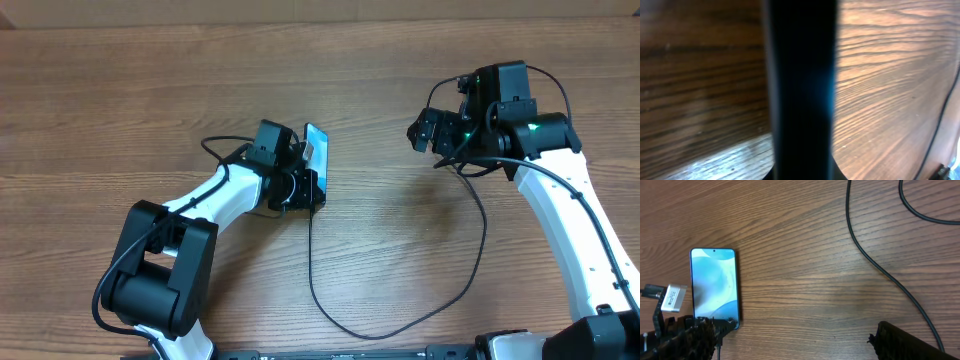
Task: Plug charger to phone and switch on socket
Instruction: 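Lower the phone with the left gripper flat onto the table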
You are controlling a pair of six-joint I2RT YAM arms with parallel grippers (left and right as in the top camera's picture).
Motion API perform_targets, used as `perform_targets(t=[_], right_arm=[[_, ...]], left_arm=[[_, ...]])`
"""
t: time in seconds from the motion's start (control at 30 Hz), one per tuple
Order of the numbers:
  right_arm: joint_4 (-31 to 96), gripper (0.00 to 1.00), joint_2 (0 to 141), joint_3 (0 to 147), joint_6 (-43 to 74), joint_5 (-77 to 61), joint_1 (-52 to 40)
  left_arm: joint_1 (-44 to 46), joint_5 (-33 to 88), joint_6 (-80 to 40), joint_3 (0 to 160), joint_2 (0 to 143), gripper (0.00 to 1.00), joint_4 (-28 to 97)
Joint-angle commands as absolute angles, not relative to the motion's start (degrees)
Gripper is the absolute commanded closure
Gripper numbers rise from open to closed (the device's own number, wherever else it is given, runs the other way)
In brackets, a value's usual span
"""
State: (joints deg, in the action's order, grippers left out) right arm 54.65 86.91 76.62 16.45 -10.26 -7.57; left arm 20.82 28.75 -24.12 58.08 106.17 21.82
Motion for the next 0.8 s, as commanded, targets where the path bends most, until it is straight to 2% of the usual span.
perform_targets(t=[0.0, 0.2, 0.53, 0.77], right_arm=[[54.4, 0.00, 84.9, 77.3, 16.0, -9.4, -7.4], [54.4, 0.00, 84.9, 77.3, 16.0, -9.4, -7.4], [56.1, 0.00, 84.9, 77.3, 16.0, -9.4, -7.4], [58.7, 0.00, 84.9, 77.3, 16.0, -9.4, -7.4]], left_arm=[[21.3, 29.5, -26.0, 55.1, 105.6, 0.96, 17.2], [19.6, 36.5, -21.0, 52.5, 105.6, 0.96, 11.9], [18.8, 37.5, -20.4, 52.5, 105.6, 0.95, 17.0], [18.8, 37.5, -21.3, 52.5, 105.6, 0.87, 17.4]])
